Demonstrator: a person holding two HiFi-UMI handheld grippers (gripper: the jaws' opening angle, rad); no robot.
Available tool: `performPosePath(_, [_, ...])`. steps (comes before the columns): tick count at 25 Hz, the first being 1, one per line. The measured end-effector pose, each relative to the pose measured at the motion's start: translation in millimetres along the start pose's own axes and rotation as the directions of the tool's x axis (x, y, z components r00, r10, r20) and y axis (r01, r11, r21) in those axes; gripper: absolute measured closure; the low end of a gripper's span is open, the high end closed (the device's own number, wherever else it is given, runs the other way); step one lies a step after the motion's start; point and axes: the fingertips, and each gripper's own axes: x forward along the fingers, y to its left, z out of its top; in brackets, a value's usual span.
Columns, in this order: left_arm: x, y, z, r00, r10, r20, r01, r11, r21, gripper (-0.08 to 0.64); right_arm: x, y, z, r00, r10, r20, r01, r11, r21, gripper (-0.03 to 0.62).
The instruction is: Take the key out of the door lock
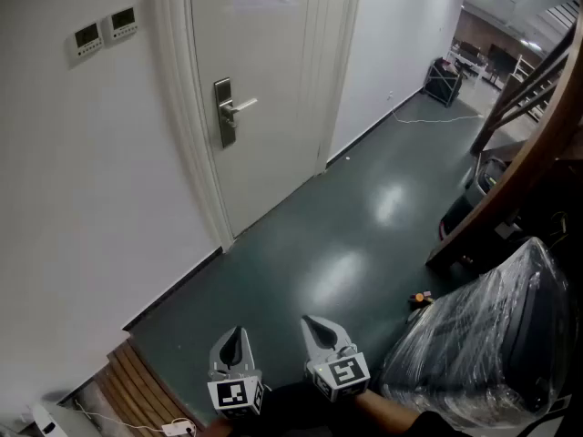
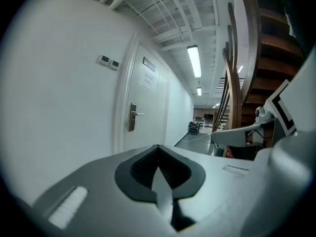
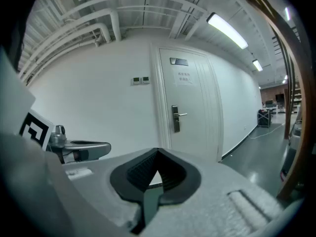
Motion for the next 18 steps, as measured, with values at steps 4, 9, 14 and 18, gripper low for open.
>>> performPosePath(4, [14.0, -10.8, -1.6, 1.000, 0.011, -0.004, -0.011, 1.000, 0.002, 0.541, 2.4, -21.9, 14.3, 1.000, -0.014, -0.002, 0.014, 1.000, 0.006, 0.603])
performPosePath(9, [28.3, -15.4, -2.6, 0.999, 0.032, -0.010, -0.032, 0.999, 0.005, 0.541, 11.3, -39.2, 11.8, 1.000, 0.005, -0.001, -0.005, 1.000, 0.013, 0.603])
performPosePath(14, [42.7, -19.2, -0.3, 0.999, 0.046, -0.014, -0.046, 0.999, 0.014, 0.541, 21.6, -55.2, 19.2, 0.999, 0.028, 0.019, -0.029, 0.999, 0.037, 0.601])
performPosePath(18, [57.6, -24.6, 9.1, 0.998, 0.056, 0.010, -0.056, 0.998, 0.029, 0.541, 25.1, -71.7, 27.5, 0.999, 0.041, 0.032, -0.043, 0.997, 0.060, 0.600])
